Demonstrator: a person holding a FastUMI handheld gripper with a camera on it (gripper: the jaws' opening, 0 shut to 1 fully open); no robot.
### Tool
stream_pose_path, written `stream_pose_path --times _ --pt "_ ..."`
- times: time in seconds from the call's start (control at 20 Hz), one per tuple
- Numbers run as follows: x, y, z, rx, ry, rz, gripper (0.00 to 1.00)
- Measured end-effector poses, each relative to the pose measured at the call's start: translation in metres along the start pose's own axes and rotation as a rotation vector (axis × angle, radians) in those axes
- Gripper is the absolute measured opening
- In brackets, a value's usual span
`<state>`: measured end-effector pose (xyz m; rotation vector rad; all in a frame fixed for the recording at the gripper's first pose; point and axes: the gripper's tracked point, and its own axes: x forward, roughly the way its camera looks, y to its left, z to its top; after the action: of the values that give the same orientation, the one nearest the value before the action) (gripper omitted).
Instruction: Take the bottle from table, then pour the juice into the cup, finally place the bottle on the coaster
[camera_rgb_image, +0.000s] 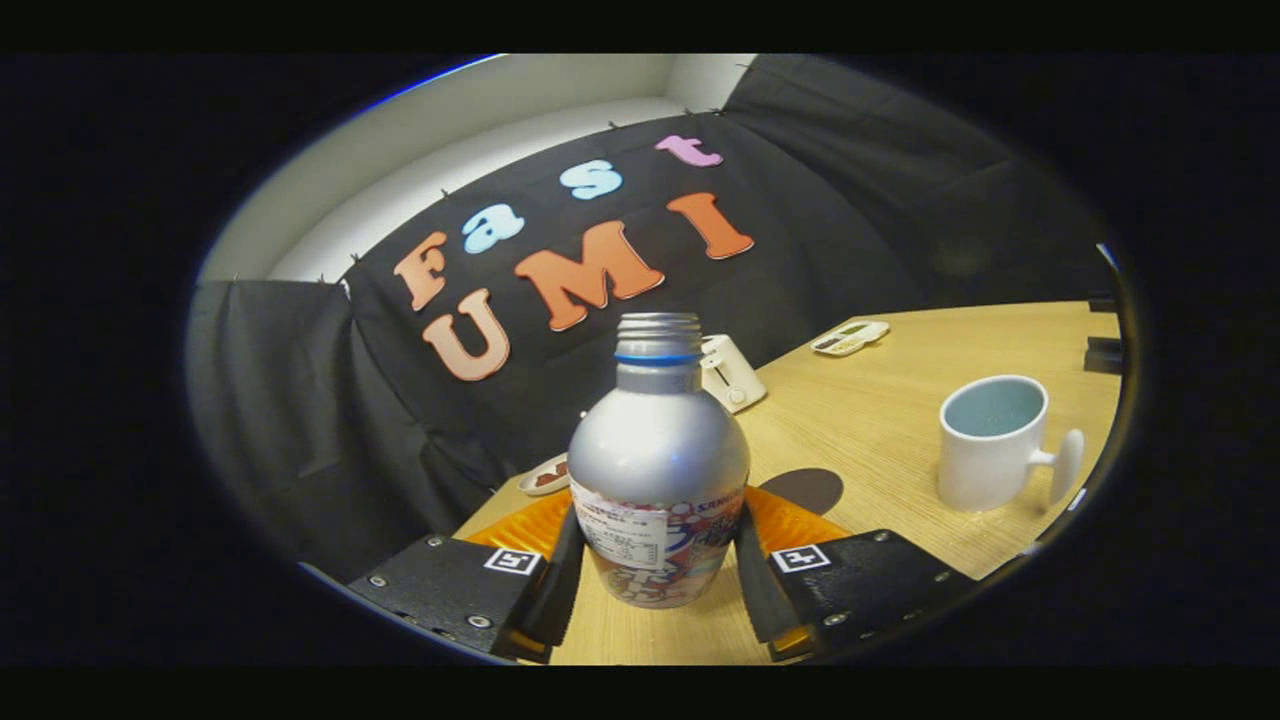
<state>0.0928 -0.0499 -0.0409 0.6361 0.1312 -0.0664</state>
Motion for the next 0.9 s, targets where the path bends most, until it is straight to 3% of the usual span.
stream_pose_path --times 0.55,0.9 --pt "-0.011 -0.019 0.039 0.468 -0.100 0.020 0.69" --pt "-0.005 -0.033 0.037 0.642 -0.098 0.001 0.69"
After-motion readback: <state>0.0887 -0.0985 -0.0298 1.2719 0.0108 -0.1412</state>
